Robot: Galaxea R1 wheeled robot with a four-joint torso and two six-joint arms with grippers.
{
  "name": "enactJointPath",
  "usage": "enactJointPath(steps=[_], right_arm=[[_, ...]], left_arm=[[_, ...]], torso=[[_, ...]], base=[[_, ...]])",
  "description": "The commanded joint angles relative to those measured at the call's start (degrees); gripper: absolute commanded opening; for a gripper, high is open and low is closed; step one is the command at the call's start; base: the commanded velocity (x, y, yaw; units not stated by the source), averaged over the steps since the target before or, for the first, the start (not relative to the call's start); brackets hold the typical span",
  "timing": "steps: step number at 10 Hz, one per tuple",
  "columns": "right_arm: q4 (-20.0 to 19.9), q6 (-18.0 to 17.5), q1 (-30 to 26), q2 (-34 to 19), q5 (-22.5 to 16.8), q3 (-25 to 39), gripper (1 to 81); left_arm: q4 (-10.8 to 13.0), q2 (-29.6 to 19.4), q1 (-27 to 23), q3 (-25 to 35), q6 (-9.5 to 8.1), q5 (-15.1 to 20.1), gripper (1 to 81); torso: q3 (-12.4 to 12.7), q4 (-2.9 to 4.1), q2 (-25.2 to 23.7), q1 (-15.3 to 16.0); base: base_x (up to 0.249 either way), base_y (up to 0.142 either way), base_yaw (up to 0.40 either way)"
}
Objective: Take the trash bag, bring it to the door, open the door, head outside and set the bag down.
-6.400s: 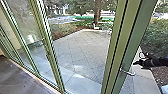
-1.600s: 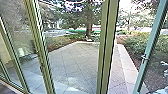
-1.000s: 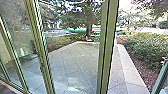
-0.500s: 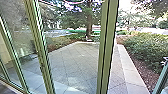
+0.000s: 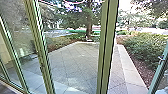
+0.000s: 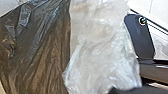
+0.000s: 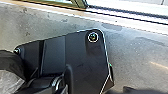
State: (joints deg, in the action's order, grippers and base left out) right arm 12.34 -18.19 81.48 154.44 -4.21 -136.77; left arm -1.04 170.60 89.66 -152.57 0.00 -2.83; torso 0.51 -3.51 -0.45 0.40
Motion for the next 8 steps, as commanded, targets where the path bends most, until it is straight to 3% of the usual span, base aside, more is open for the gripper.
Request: enactJointPath(steps=[1, 8], right_arm=[[3.04, 0.52, 1.36, 8.17, -0.28, -9.36, 81.1], [4.8, 0.43, 4.53, 15.12, 0.78, -11.67, 81.1]], left_arm=[[0.33, -0.51, -3.57, -0.63, 0.26, 2.56, 1.0], [0.77, 1.94, -5.68, -3.35, 0.53, 2.83, 1.0]], torso=[[0.0, 0.0, 0.0, 0.0], [0.02, -0.02, 0.0, -0.02]], base=[[0.0, 0.0, 0.0], [0.0, 0.0, 0.0]])
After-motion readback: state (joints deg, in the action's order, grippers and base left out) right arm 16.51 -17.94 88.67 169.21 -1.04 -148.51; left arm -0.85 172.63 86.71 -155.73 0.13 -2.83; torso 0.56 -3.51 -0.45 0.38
